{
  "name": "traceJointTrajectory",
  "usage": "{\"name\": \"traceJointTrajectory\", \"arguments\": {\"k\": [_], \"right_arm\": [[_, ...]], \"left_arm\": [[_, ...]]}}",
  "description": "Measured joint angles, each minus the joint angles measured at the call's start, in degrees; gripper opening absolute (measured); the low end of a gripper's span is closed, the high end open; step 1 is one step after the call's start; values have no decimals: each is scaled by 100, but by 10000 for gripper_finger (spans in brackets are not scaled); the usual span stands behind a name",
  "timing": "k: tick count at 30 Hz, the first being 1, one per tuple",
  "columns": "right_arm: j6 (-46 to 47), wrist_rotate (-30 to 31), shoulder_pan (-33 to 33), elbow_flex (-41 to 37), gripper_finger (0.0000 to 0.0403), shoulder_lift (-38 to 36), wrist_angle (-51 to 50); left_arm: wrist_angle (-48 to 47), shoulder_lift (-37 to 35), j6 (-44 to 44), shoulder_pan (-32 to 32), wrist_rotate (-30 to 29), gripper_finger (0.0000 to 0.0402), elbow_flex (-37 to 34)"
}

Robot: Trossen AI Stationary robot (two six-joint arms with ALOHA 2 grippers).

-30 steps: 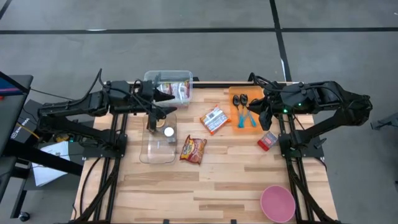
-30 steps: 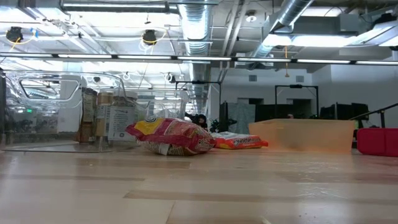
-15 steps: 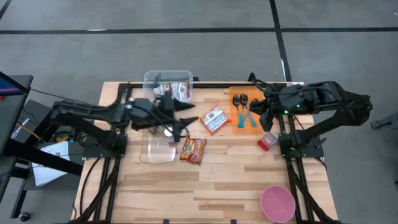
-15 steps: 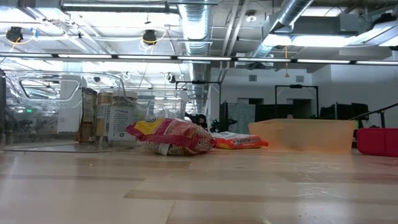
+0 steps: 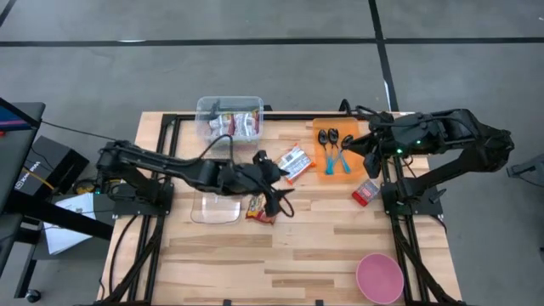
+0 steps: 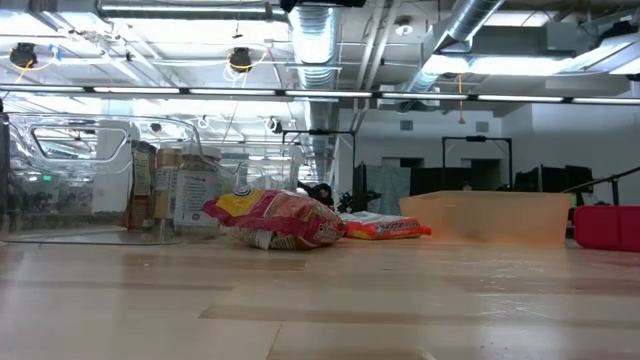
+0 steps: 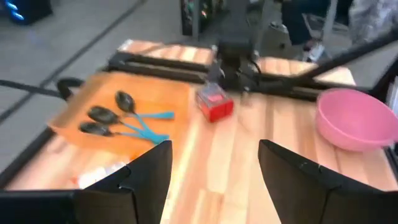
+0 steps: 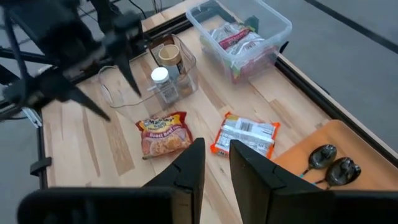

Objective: Pick & Place Food Item
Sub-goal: Put the red noodle pack into the transparent container

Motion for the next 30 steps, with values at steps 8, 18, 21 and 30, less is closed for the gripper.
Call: {"name": "traceJointTrajectory", "arguments": {"k": [8,18,21,30], "right_arm": [[-250,-299,0,5,69,-240,83],[-978,-600,-1,2,69,-370,273],[-1091,-754,0,2,69,-396,314],[-1113,-783,0,2,69,-398,237]], "left_arm": [[-1519,306,-300,-176,675,233,9],[-2222,576,-298,-317,1684,219,46],[-2235,770,-276,-213,1724,213,163],[-2977,1367,913,117,2177,212,205]]}}
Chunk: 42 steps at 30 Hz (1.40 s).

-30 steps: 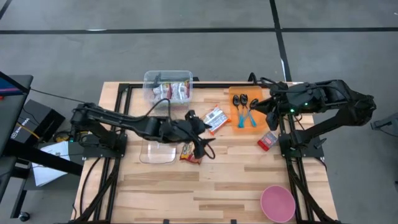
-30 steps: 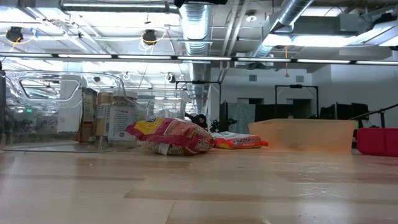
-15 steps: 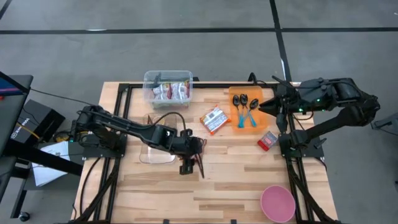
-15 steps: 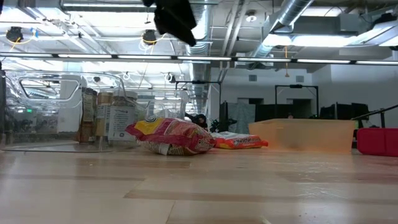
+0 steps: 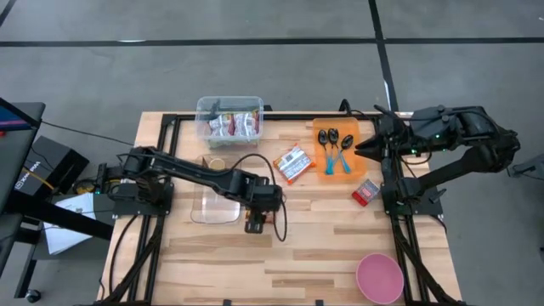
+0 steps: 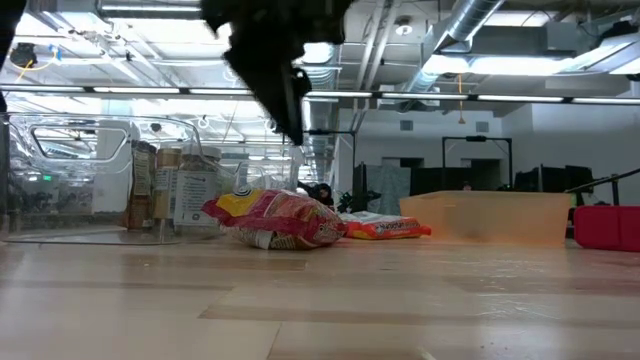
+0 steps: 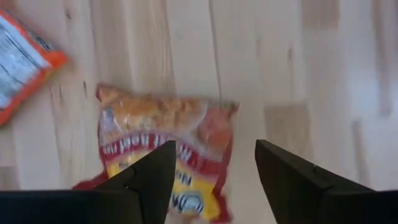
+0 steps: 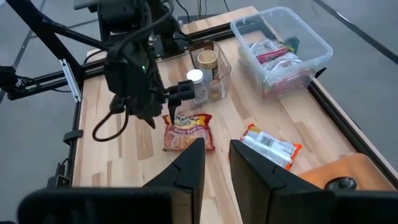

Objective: Pick & Place Food Item
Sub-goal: Put the red noodle pack into the transparent container

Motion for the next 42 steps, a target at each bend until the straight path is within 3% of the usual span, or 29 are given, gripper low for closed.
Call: {"name": "traceJointTrajectory", "arguments": {"k": [15,21,42], "right_arm": [[11,-20,-2,0,69,63,-58],[11,-20,0,0,69,68,-78],[16,-18,0,0,69,68,-114]], "left_arm": [[-195,240,886,522,-27,177,-4],[129,240,894,540,-49,160,-202],[561,540,741,484,-295,159,-536]]}}
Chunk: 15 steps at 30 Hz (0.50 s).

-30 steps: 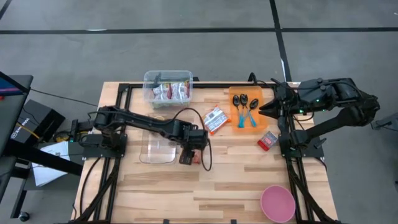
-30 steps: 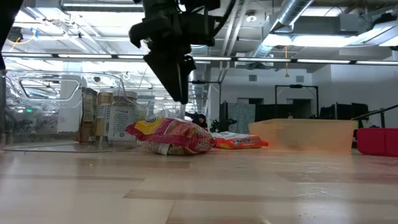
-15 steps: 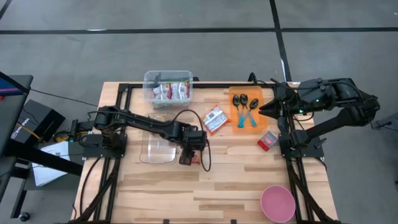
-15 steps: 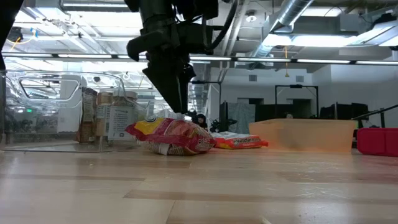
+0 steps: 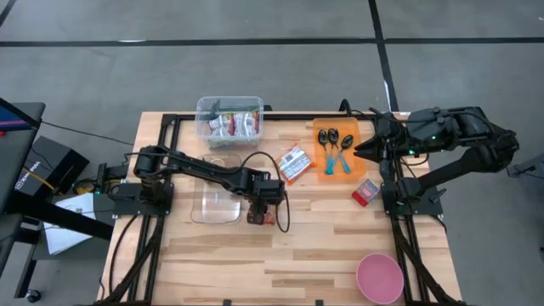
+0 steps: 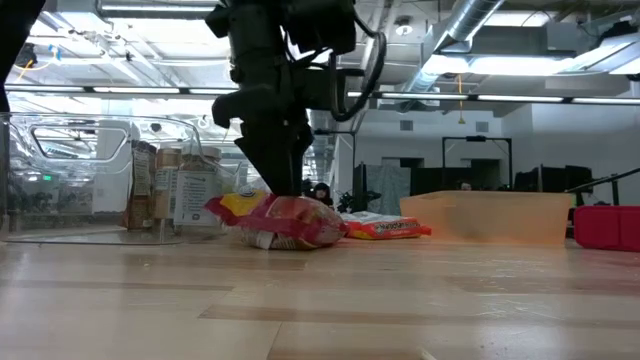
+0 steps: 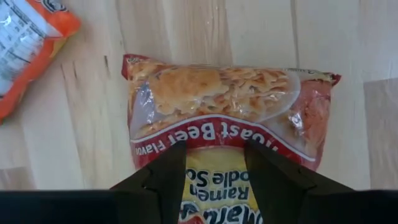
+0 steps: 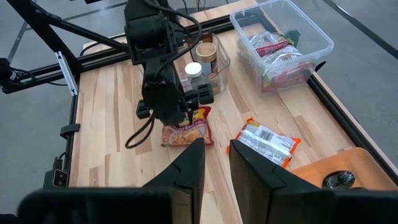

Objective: Pick & Place Food Item
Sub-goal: Put the red noodle pack into the transparent container

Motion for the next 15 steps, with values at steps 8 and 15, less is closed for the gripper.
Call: {"name": "traceJointTrajectory", "arguments": {"k": [8,15], "right_arm": [[48,-93,2,0,69,-2,-34],[48,-96,2,0,69,-2,-34]], "left_arm": [[-8,19,-139,-2,39,108,5],[58,-21,-244,-2,18,14,-7]]}}
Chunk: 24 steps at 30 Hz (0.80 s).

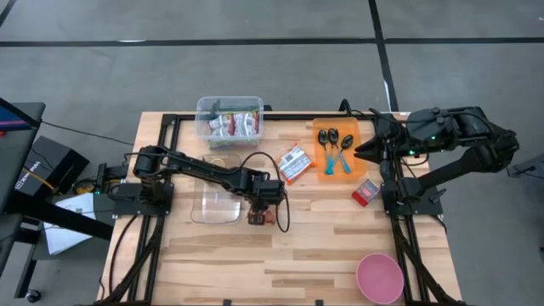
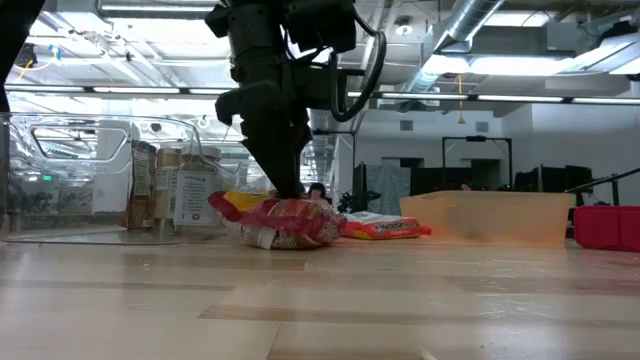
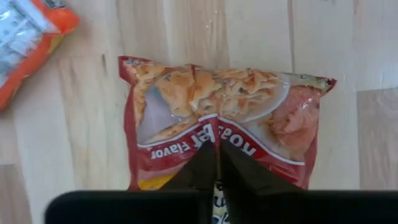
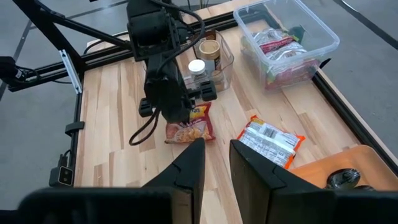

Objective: Pick & Place Food Item
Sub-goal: Put the red noodle pack into the transparent container

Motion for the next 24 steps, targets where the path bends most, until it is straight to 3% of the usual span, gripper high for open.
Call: {"name": "traceJointTrajectory", "arguments": {"k": [9,24], "right_arm": [[-31,2,-4,0,69,2,2],[-34,7,-4,0,69,2,308]], "left_arm": [[13,-645,-106,-11,-73,1,3],[-246,-2508,-34,323,-636,0,12]]}}
